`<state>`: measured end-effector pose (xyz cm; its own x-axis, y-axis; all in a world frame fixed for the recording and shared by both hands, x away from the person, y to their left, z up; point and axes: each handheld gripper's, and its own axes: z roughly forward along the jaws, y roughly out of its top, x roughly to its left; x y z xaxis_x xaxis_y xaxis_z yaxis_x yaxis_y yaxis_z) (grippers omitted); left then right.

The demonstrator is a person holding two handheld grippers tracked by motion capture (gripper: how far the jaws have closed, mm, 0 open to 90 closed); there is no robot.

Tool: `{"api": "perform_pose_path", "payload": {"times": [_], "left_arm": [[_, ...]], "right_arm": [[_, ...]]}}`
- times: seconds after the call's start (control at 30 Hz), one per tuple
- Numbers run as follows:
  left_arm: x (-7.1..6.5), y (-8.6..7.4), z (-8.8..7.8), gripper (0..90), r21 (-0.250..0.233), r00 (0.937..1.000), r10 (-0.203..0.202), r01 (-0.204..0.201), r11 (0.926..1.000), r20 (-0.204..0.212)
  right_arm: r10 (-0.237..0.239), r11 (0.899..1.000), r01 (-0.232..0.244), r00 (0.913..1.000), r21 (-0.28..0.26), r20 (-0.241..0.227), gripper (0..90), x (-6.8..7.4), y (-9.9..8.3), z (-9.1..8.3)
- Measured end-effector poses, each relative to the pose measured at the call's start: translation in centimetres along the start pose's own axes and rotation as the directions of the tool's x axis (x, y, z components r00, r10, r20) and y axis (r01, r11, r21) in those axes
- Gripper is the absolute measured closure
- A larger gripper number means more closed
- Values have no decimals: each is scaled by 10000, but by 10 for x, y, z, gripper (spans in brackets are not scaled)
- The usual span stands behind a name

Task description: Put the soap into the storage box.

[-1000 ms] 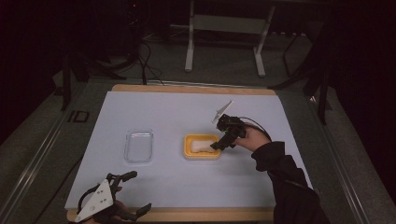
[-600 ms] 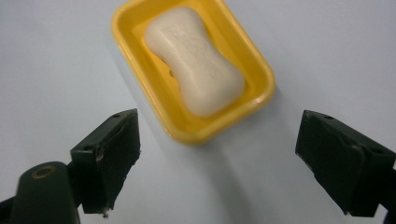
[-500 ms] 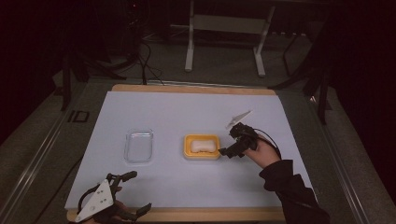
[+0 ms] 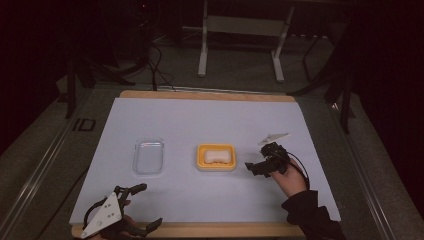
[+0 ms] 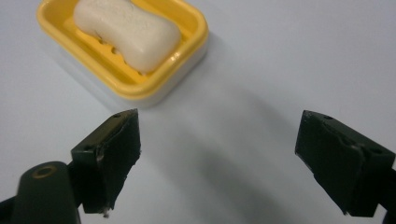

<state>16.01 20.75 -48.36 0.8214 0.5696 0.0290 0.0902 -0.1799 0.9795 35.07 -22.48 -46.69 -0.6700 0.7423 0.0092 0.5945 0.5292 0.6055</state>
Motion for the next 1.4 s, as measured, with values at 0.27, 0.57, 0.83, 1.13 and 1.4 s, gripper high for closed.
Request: {"api": "perform_pose_path", "payload": {"times": [0.27, 0.57, 0.83, 1.13, 1.4], "left_arm": [[0, 0, 0, 1, 37, 10000, -6, 6, 10000, -8], [0, 0, 0, 1, 58, 10000, 9, -9, 10000, -12], [-1, 0, 0, 1, 94, 10000, 25, -26, 10000, 21], [-1, 0, 1, 1, 164, 10000, 50, -50, 9999, 22], [-2, 0, 1, 1, 207, 10000, 23, -24, 9998, 60]], "right_arm": [[465, 9987, -457, 9984, -243, 318, 142, 1, -19, -6], [613, 9955, -553, 9951, -775, 772, 142, 9, -36, -14], [949, 9897, -827, 9902, -1166, 1026, 144, 14, -52, -17], [1045, 9860, -876, 9877, -1419, 1164, 144, 21, -60, -28], [487, 9927, -323, 9887, -1160, 1415, 143, 27, -68, -26]]}}
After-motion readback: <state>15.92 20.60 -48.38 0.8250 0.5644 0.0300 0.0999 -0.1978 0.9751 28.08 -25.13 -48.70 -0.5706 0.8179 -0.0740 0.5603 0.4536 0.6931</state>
